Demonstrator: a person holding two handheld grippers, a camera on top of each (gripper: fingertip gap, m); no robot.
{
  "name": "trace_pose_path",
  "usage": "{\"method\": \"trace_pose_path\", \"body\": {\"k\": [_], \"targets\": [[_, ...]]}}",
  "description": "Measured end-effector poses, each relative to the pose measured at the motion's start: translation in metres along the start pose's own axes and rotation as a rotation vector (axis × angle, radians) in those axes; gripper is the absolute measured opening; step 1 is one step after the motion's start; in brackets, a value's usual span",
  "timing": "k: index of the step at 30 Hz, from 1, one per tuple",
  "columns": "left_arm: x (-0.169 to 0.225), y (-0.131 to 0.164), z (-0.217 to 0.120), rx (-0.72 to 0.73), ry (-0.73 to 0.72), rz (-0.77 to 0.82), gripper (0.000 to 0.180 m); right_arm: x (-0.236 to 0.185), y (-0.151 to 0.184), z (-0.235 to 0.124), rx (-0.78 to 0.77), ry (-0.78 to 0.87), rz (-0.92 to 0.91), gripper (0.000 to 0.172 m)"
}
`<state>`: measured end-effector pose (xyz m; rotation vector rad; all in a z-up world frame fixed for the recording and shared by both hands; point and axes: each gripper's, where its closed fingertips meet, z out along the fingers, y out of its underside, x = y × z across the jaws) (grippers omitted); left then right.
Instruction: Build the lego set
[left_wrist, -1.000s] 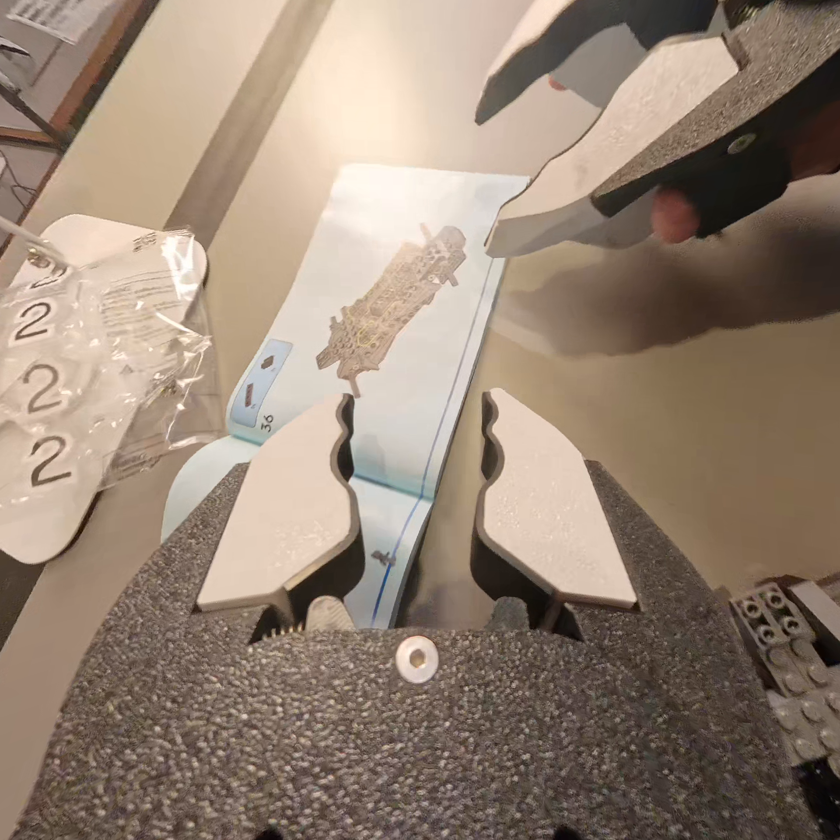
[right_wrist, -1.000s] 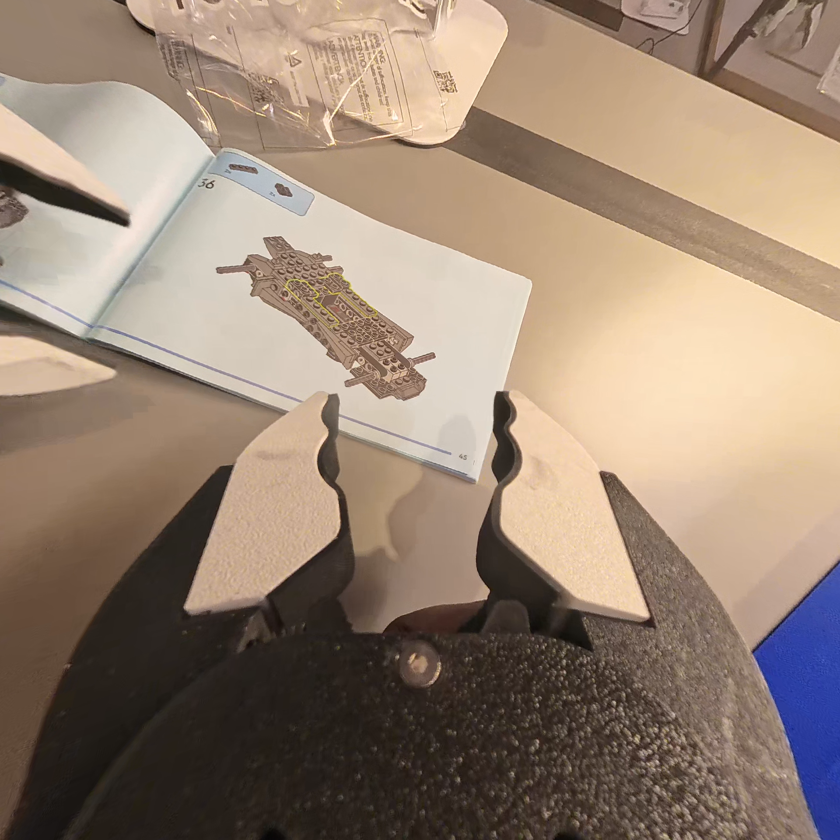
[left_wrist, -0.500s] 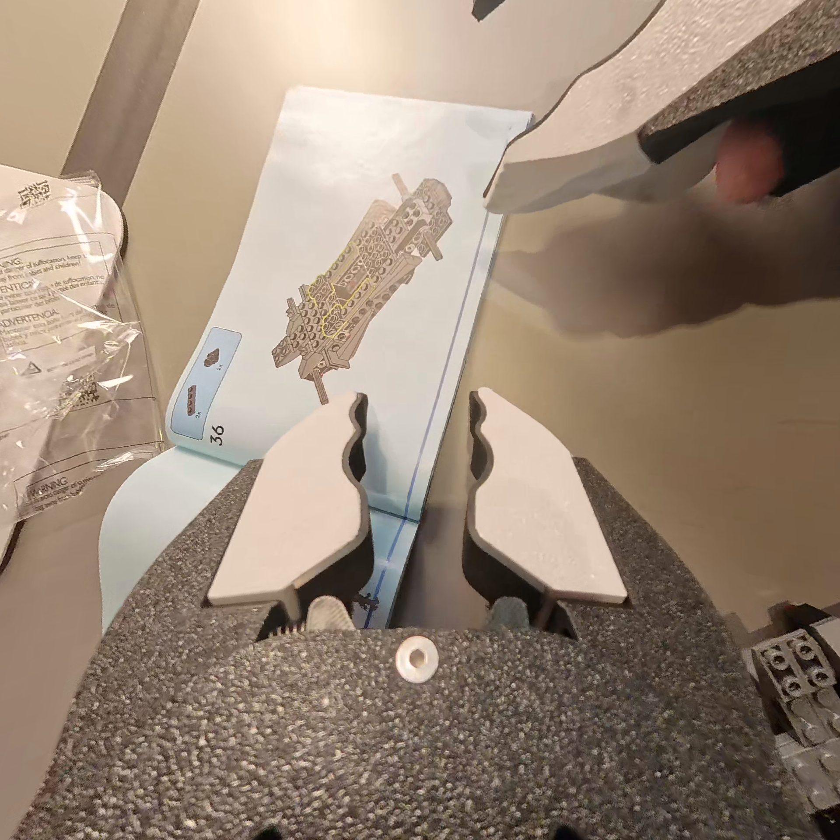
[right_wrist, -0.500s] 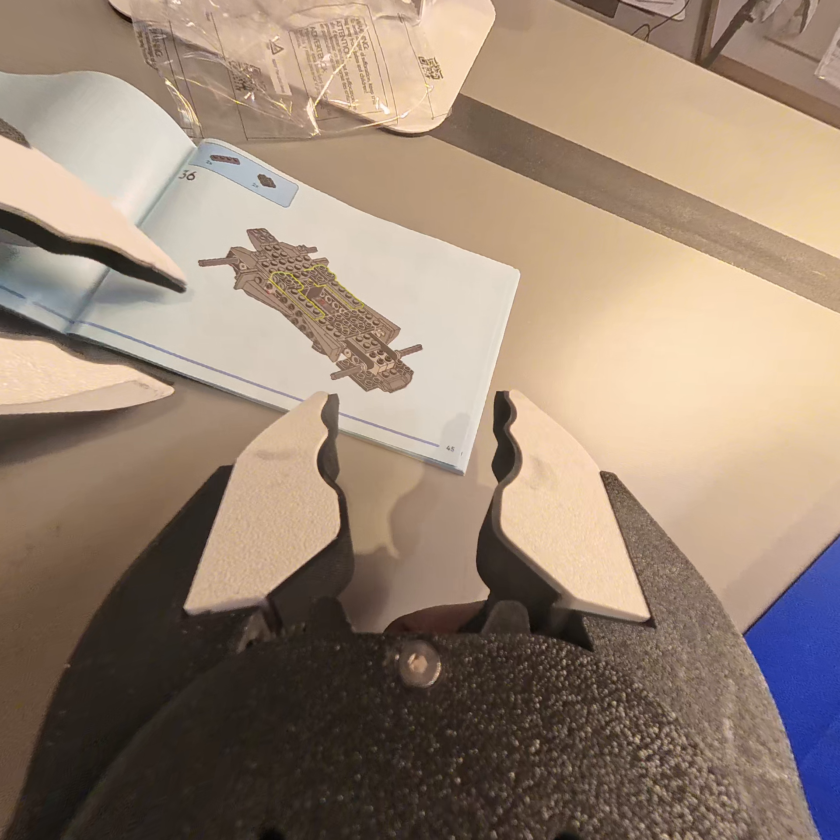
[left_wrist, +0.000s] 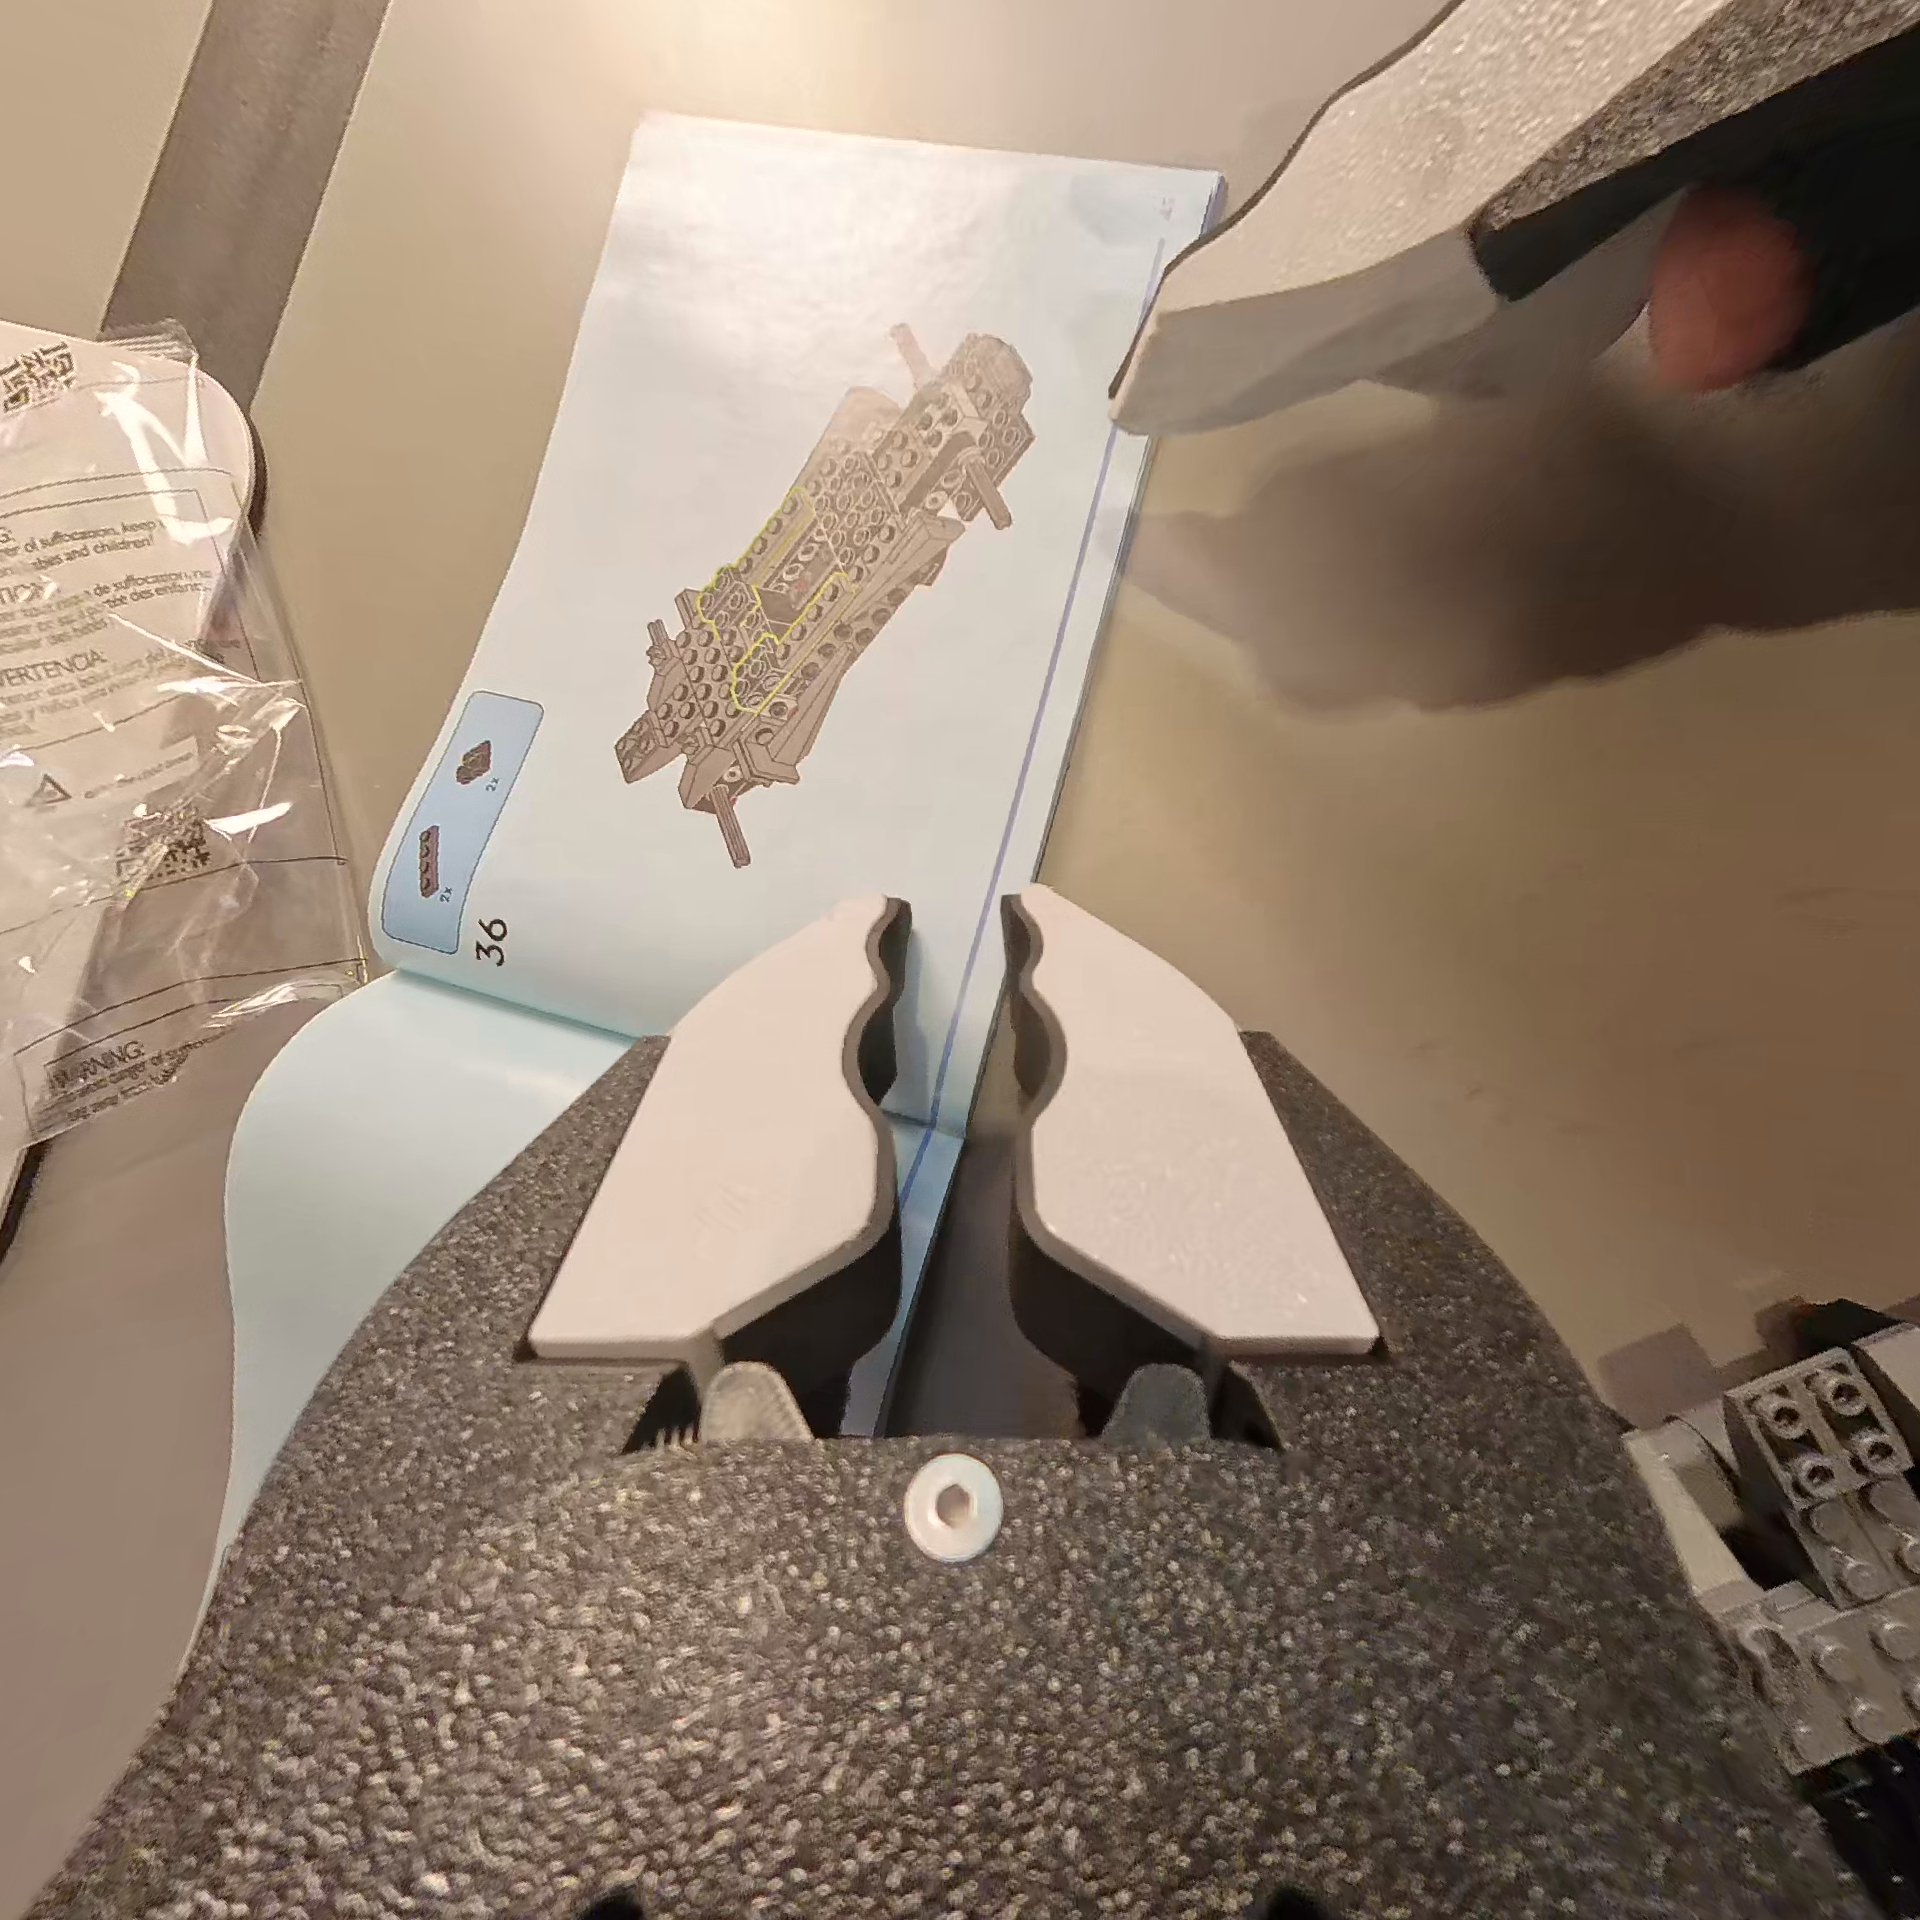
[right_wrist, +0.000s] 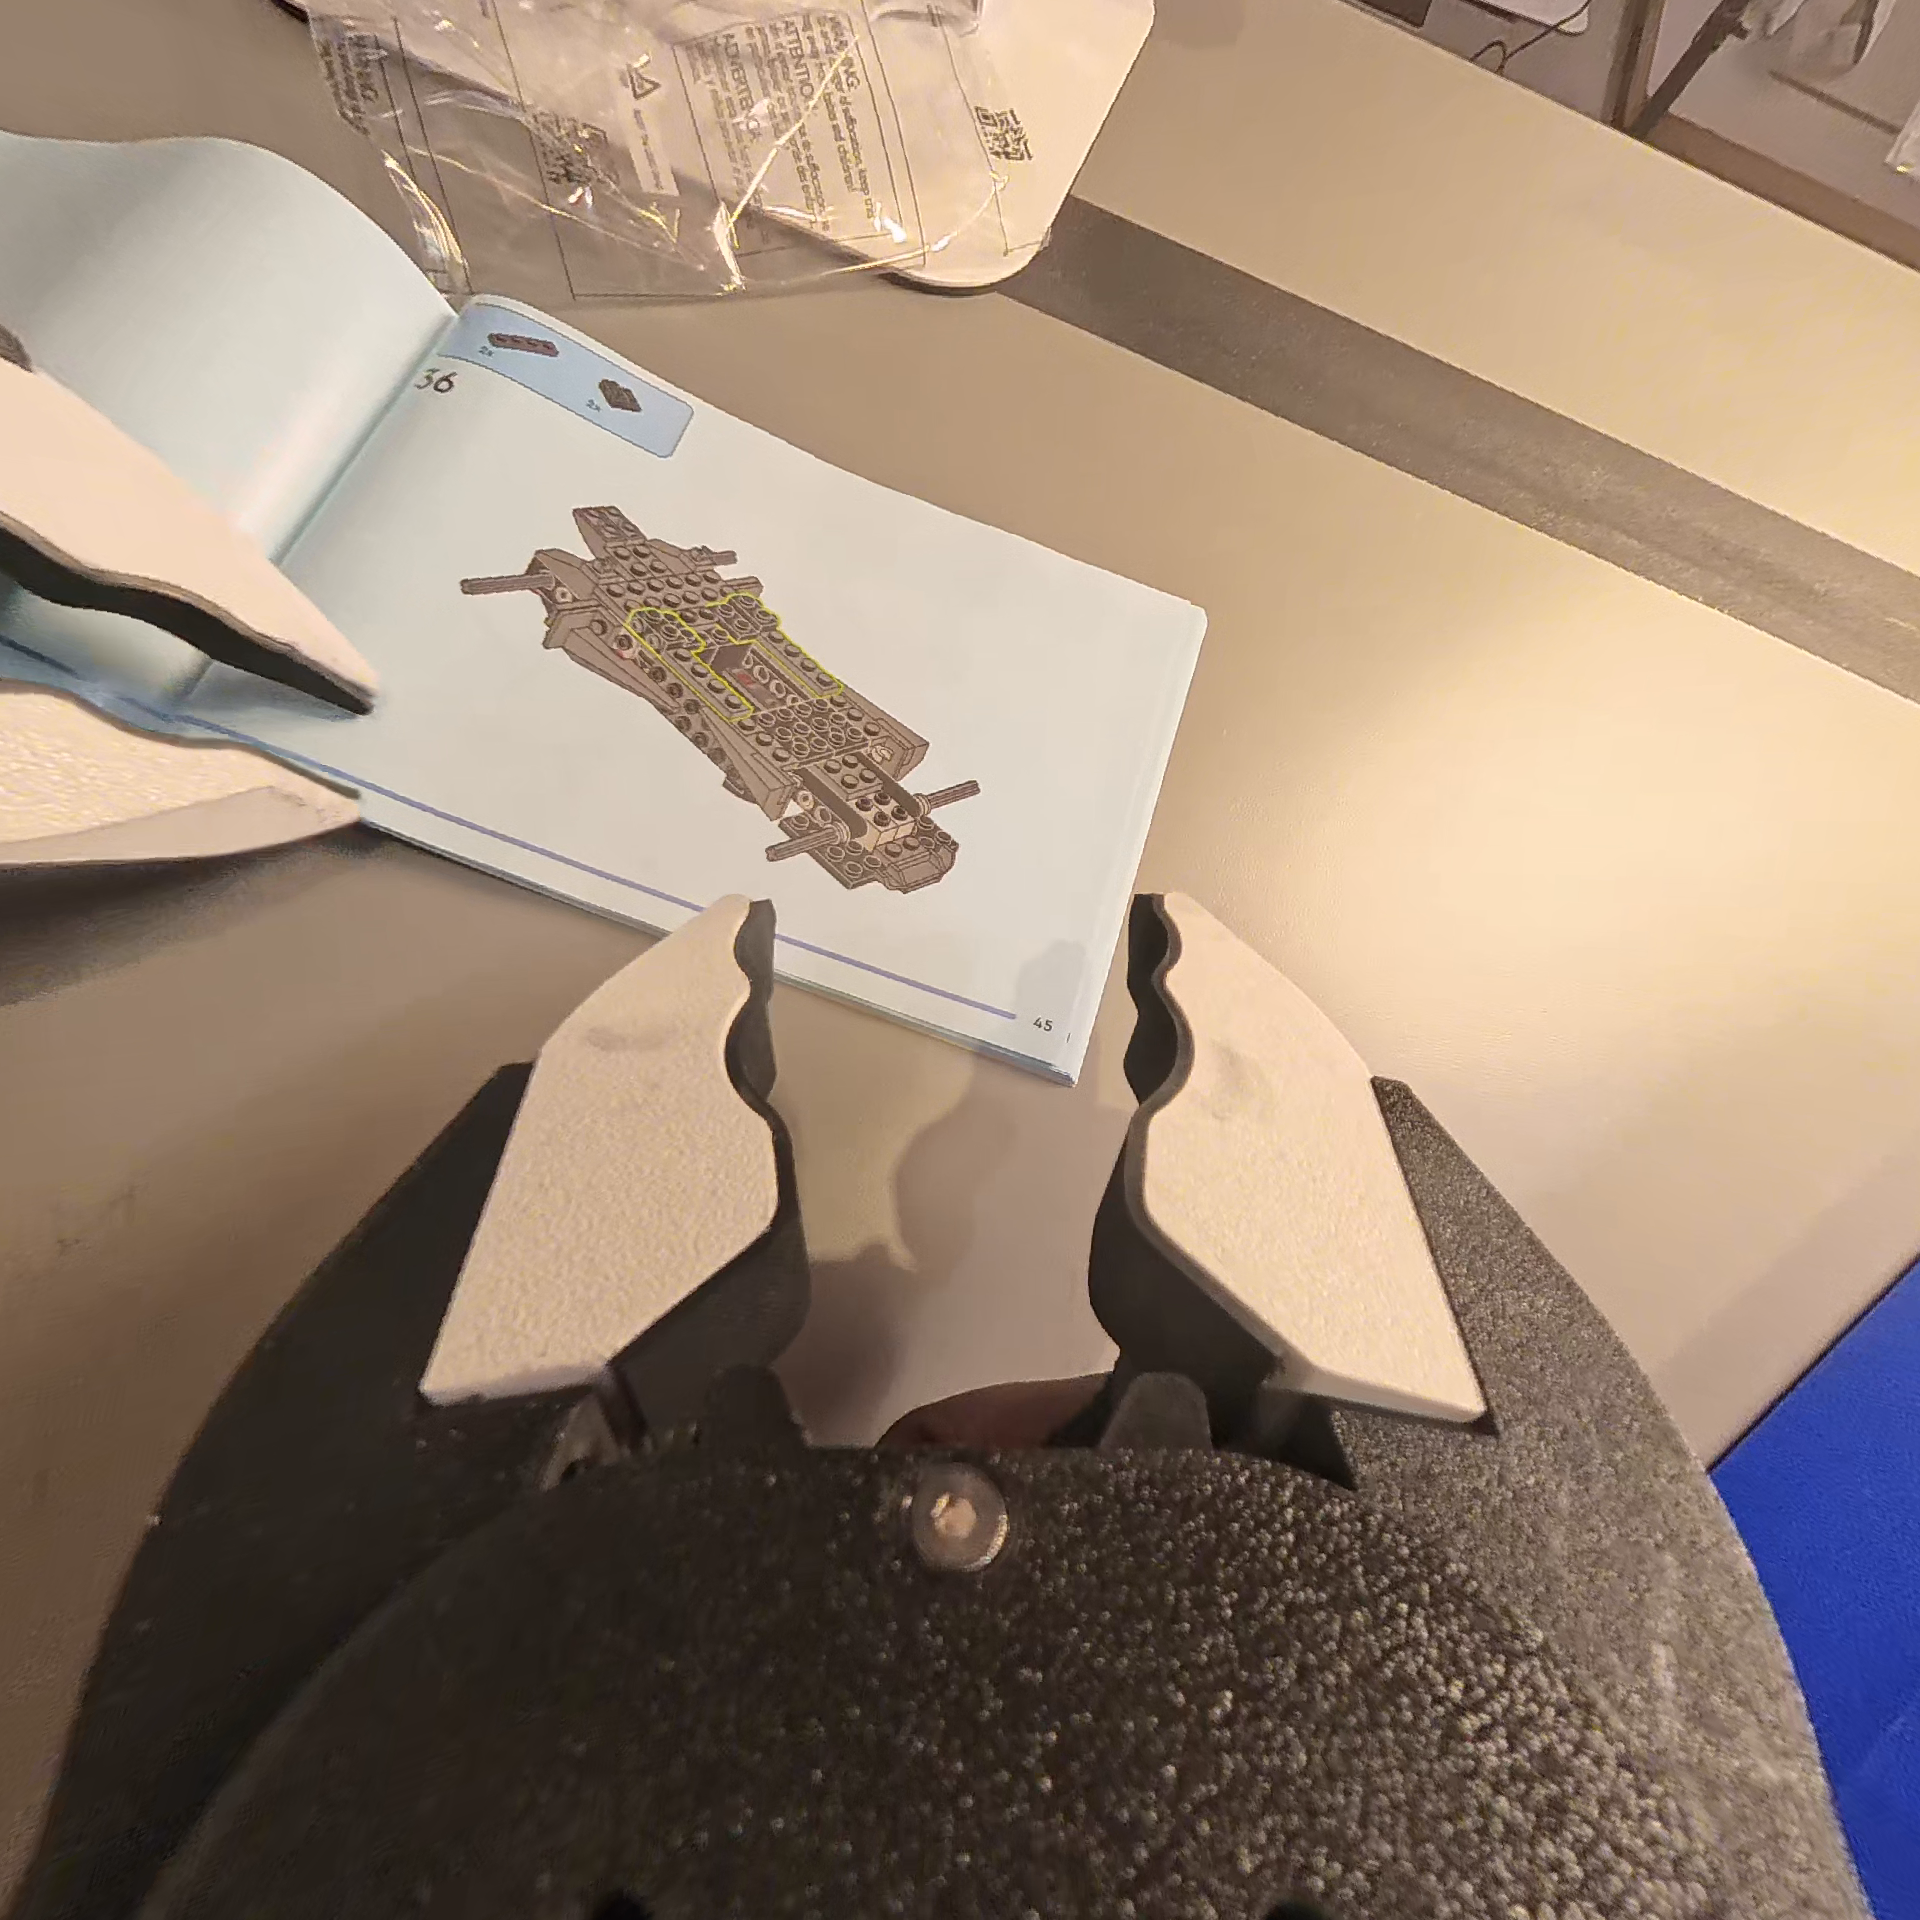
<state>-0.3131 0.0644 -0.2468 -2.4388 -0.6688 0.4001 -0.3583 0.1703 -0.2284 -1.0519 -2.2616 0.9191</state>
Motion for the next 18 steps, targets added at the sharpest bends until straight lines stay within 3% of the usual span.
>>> {"method": "trace_pose_path", "body": {"k": [9, 18], "targets": [[0.0017, 0.0007, 0.0057, -0.012, -0.029, 0.043, 0.030, -0.0012, 0.0013, 0.0009, -0.007, -0.001, -0.012, 0.066], [0.0024, 0.0022, 0.0050, -0.027, -0.041, 0.057, 0.020, -0.0009, 0.0016, 0.0004, -0.008, 0.002, -0.016, 0.066]]}}
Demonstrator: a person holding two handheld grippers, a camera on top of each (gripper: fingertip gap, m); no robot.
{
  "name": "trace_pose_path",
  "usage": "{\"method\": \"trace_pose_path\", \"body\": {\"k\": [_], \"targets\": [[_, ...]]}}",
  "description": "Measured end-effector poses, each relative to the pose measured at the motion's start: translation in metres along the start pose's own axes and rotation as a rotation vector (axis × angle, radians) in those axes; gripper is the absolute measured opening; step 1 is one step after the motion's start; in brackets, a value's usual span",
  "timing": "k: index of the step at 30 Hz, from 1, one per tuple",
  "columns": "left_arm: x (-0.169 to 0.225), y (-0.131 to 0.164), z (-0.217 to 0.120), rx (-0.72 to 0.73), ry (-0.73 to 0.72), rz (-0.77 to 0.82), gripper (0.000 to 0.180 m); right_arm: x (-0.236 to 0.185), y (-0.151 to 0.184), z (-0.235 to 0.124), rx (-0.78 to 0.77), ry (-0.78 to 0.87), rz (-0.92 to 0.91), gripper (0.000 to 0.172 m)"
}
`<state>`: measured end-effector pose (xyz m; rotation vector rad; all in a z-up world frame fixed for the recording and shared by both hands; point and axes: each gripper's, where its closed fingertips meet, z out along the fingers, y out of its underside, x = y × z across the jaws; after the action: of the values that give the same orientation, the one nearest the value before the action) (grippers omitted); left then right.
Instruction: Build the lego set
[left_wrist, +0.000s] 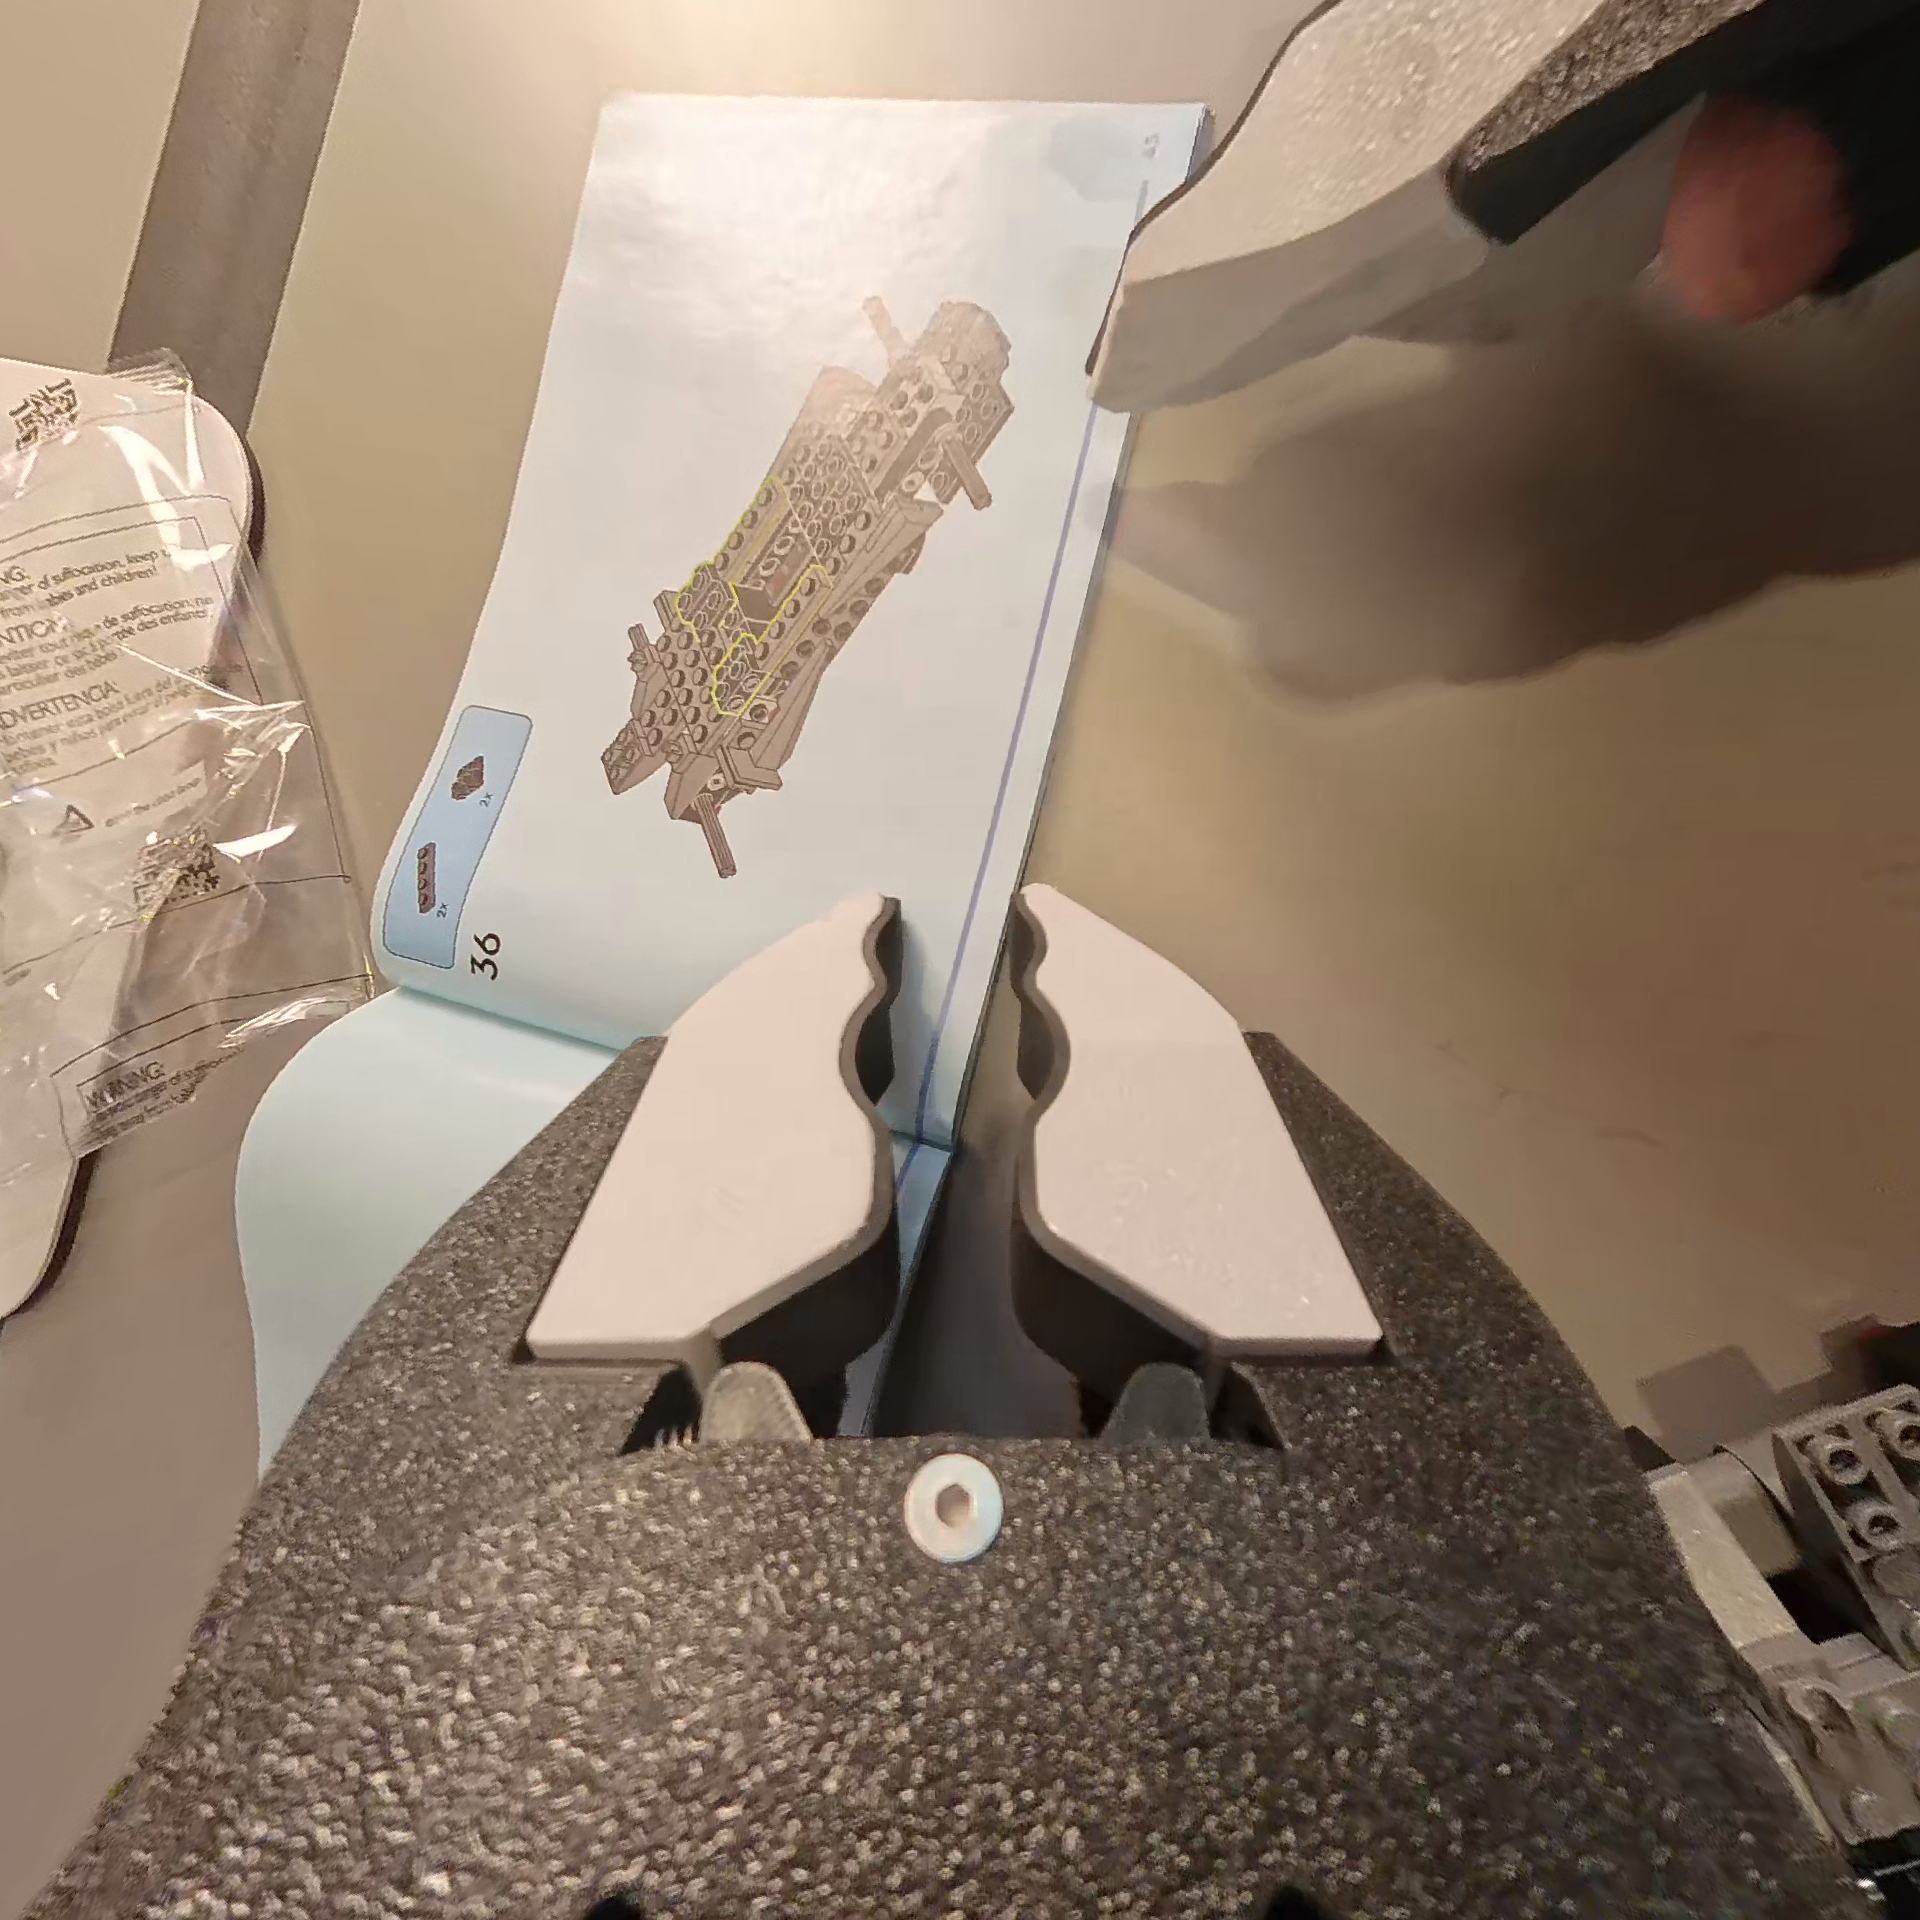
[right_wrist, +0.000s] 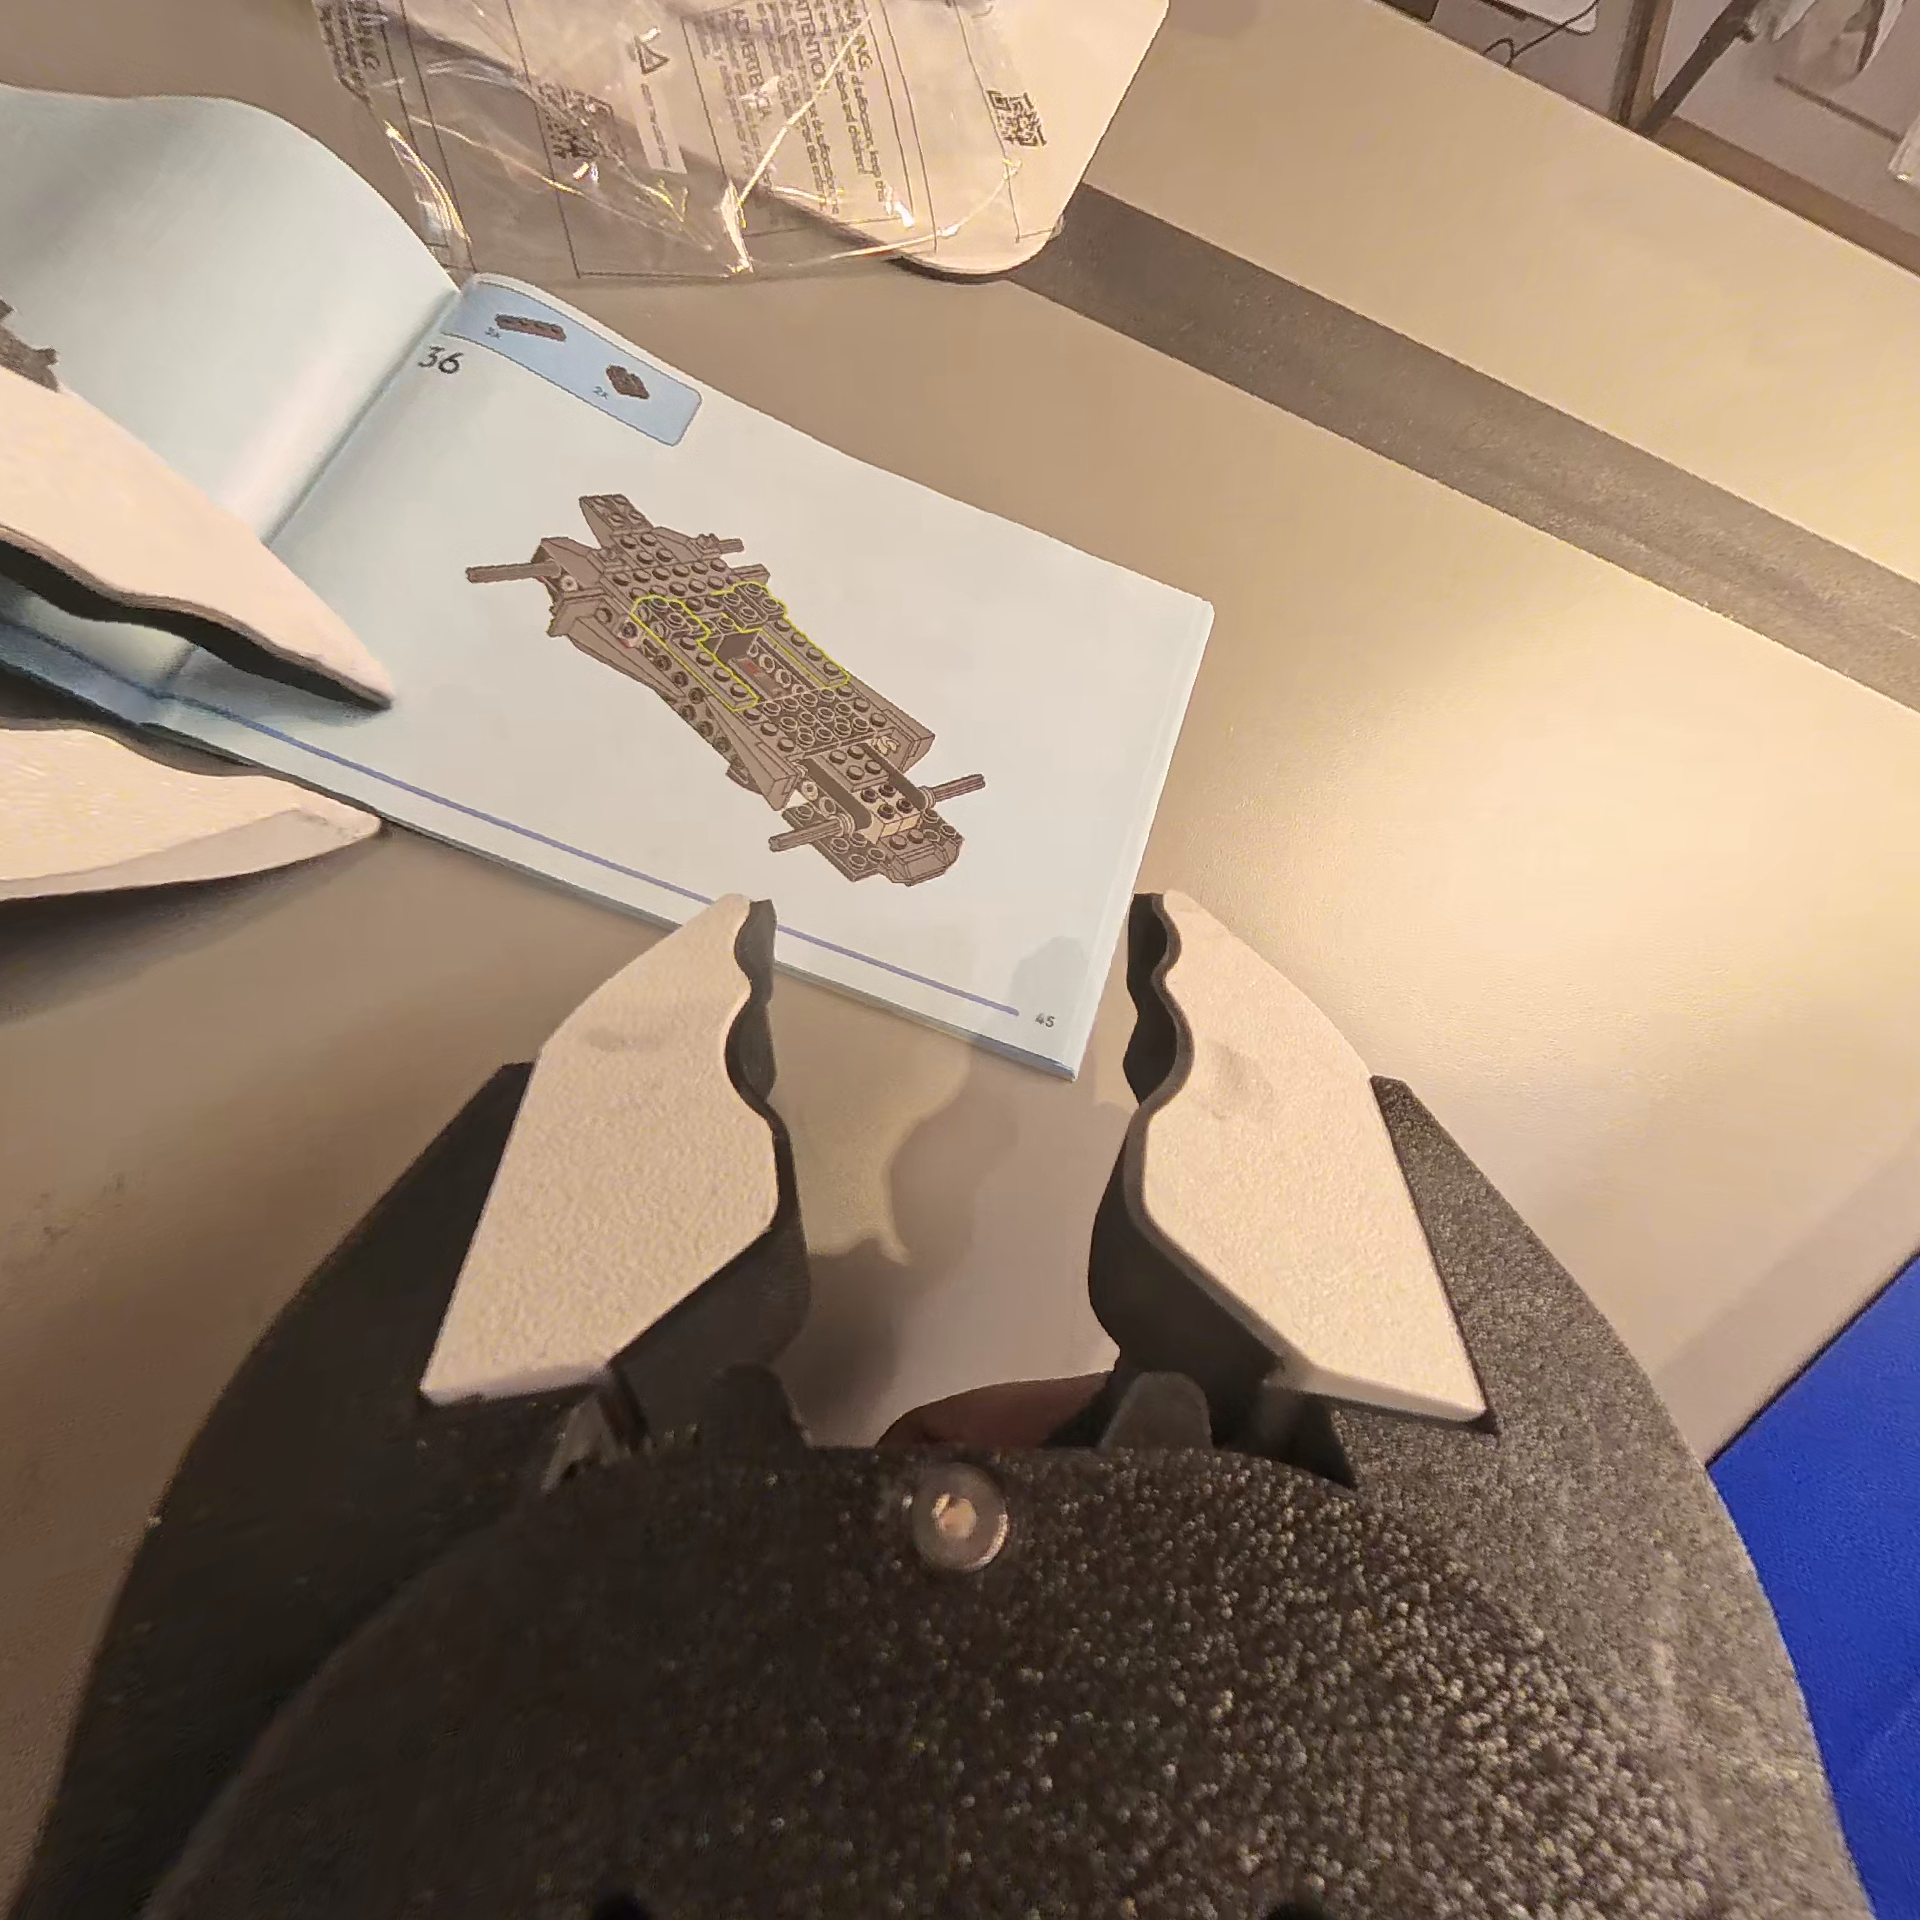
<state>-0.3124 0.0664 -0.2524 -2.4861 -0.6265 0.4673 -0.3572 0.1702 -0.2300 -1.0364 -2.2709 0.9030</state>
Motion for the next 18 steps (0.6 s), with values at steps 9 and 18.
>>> {"method": "trace_pose_path", "body": {"k": [9, 18], "targets": [[0.000, -0.002, -0.006, 0.020, 0.030, -0.052, 0.015, 0.000, 0.005, -0.001, -0.028, -0.005, -0.024, 0.066], [-0.005, -0.005, -0.013, 0.049, 0.034, -0.101, 0.014, -0.014, 0.010, 0.002, -0.063, -0.051, -0.090, 0.066]]}}
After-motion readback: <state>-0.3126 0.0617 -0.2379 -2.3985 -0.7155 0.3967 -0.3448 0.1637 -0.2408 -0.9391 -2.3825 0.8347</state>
